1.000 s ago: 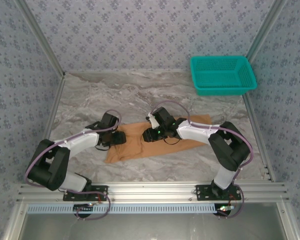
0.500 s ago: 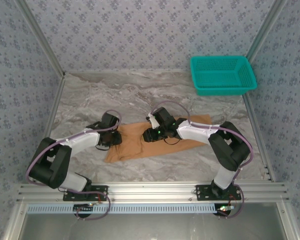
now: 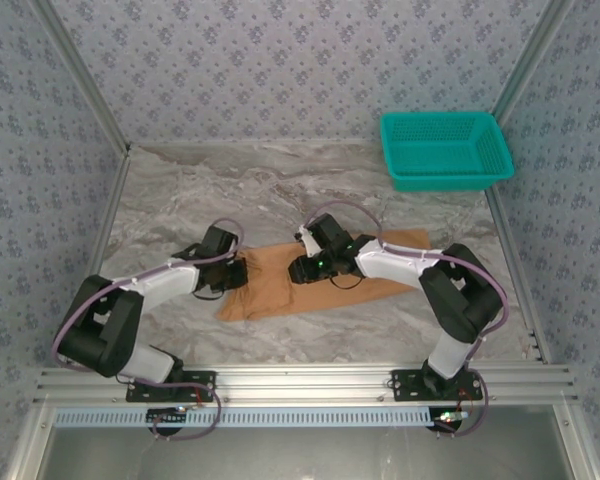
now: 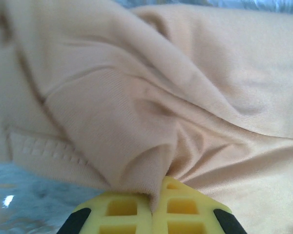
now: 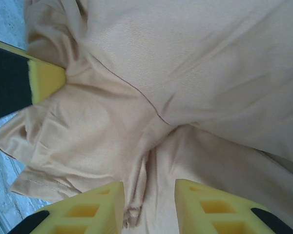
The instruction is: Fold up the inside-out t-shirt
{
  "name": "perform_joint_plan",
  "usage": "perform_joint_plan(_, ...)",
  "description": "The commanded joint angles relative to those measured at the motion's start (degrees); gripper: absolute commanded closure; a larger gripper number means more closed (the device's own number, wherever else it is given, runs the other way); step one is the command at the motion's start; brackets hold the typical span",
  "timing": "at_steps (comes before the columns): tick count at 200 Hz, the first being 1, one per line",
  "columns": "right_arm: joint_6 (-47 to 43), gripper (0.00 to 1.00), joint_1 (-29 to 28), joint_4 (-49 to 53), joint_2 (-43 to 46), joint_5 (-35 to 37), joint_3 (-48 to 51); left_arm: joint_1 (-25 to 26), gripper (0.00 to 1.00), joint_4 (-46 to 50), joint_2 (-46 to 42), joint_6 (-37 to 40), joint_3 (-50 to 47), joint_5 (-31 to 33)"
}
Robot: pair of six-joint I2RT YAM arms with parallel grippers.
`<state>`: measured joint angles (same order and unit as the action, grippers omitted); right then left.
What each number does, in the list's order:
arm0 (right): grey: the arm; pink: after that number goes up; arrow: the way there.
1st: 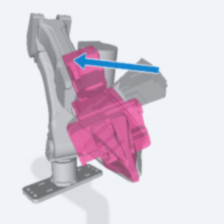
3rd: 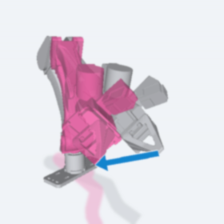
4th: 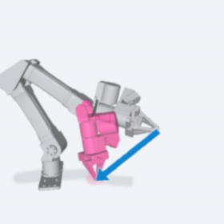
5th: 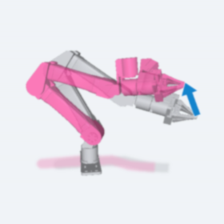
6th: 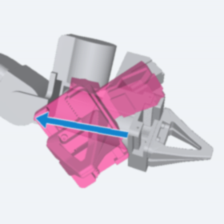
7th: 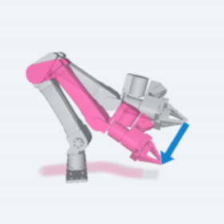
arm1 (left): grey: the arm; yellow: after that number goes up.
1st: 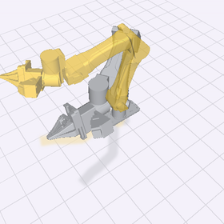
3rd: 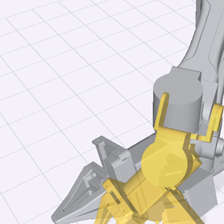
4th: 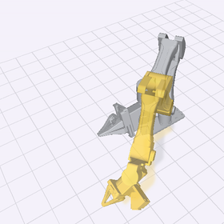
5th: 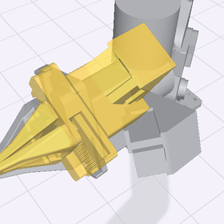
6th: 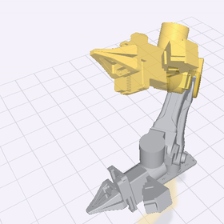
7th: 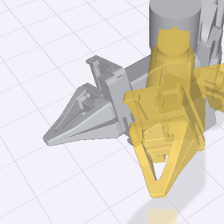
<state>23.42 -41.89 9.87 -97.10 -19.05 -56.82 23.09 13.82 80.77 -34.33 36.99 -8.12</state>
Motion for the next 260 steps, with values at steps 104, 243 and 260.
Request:
perform_joint_plan(104,-6.12,0.65,11.64,14.17,8.05,1.12,-1.58,-15.88,1.00,33.75,-6.85,5.00,13.41,17.64)
perform_joint_plan(243,-7.78,0.65,18.91,15.45,4.10,1.65,1.59,2.46,1.00,32.88,-1.24,-13.13,30.89,3.75)
perform_joint_plan(260,-7.46,0.65,18.97,15.02,3.25,1.44,1.71,5.51,1.00,28.12,0.49,-17.65,31.10,2.49)
